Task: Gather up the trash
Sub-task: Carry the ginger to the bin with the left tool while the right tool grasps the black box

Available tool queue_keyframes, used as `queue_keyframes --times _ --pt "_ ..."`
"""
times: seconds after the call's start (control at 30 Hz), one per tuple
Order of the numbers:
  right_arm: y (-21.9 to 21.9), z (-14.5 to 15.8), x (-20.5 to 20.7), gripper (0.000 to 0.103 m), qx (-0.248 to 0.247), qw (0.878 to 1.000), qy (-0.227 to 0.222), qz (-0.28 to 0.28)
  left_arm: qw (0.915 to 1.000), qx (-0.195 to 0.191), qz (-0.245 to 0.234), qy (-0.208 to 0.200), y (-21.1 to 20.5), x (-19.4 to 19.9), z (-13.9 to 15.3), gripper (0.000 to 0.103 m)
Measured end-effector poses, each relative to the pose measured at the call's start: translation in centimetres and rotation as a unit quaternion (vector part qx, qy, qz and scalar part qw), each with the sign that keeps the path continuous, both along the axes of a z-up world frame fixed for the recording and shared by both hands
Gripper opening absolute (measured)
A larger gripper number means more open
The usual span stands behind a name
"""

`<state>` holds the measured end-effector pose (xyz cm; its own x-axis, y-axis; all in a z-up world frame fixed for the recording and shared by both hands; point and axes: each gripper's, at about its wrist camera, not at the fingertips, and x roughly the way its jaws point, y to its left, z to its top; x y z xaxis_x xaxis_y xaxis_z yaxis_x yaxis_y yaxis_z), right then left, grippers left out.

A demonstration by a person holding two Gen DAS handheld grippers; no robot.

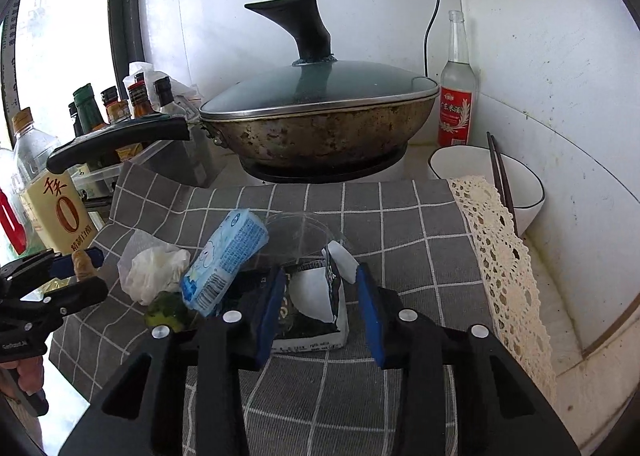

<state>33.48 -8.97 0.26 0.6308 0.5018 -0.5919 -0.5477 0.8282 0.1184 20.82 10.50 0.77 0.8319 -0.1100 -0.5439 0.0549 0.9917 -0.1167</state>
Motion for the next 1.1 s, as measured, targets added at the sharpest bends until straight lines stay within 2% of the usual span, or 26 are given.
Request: queue_keyframes --times 0.07,0.13,0.53,0.87,1.1 --pt "0.3 -0.3 0.3 0.008 -0.01 1.0 0.0 -0.005 1.0 -0.003 0.0 0.0 0.1 -0.1 0.1 0.053" --pt "0.3 -0.3 0.3 0.0 -0.013 1.0 -0.006 -0.01 1.0 -0.004 0.001 -0.002 0.1 -0.3 0.2 0.053" --pt "-2.4 4.6 -2.7 0.0 0.004 0.998 -0.058 -0.029 0.9998 -0.005 -0.009 -0.017 -1.3 -1.9 2.2 0.053" --pt "-5.8 8.3 -9.4 0.0 0.006 0.995 -0.095 -0.029 0.9987 -0.009 -0.038 -0.034 -5.3 -5.8 3.8 0.053" --pt "-8.2 8.6 -14.4 0.0 -0.002 0.994 -0.102 -0.029 0.9977 -0.019 -0.061 -0.025 -8.3 -9.0 2.3 0.053"
